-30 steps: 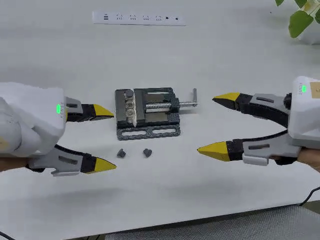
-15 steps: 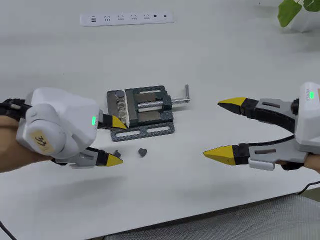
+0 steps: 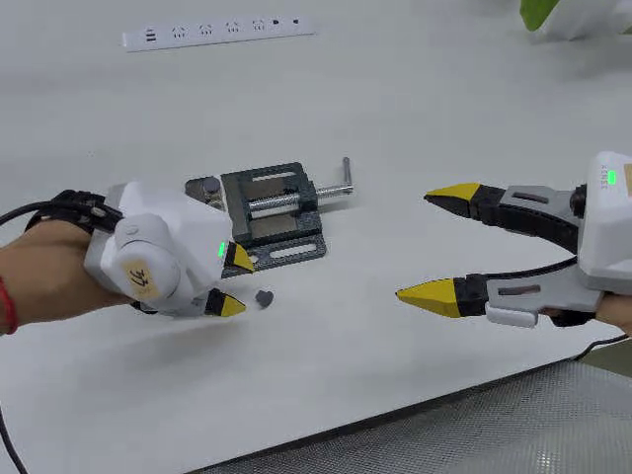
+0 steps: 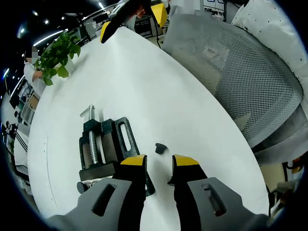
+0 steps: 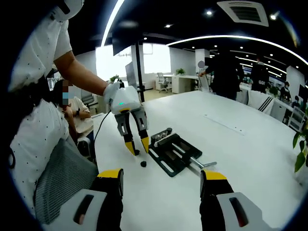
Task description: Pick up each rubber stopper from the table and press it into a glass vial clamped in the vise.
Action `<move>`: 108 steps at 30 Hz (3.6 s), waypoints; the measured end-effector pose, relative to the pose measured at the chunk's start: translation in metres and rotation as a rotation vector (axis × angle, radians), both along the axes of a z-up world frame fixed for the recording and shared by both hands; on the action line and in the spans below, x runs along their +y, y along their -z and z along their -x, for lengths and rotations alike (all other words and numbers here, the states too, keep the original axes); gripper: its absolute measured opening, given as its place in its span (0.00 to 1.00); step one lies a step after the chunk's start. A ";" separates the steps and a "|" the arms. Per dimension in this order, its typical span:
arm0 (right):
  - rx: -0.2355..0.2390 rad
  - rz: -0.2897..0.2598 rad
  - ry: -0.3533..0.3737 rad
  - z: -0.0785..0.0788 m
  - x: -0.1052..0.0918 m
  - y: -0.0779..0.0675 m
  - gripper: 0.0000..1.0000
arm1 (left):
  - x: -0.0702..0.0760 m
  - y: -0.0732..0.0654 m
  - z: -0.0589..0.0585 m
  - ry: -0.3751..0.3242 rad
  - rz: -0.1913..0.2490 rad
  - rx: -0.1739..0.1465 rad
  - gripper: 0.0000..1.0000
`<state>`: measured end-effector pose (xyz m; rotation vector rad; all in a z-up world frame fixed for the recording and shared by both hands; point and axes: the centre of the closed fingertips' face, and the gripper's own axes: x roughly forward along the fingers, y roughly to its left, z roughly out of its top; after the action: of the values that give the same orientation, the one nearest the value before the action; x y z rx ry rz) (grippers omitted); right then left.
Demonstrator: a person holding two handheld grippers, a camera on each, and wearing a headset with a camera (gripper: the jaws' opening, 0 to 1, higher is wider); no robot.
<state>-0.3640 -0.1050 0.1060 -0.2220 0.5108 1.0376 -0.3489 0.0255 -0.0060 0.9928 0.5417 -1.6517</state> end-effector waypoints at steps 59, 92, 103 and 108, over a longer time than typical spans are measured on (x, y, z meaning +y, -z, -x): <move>0.034 0.070 -0.071 0.018 -0.004 0.027 0.72 | -0.012 0.024 0.000 0.031 -0.069 0.000 0.04; 0.020 0.049 -0.322 -0.005 0.082 -0.036 0.47 | -0.018 -0.106 0.004 -0.695 0.460 0.307 0.04; 0.032 0.165 -0.531 0.002 0.110 -0.035 0.22 | -0.020 -0.125 0.013 -0.782 0.502 0.391 0.04; 0.034 0.190 -0.580 0.004 0.115 -0.033 0.15 | -0.019 -0.128 0.016 -0.785 0.498 0.403 0.04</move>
<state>-0.3684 0.0096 0.1389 -0.5436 0.5923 1.5590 -0.3649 0.0061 0.1219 0.0354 0.6346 -1.1622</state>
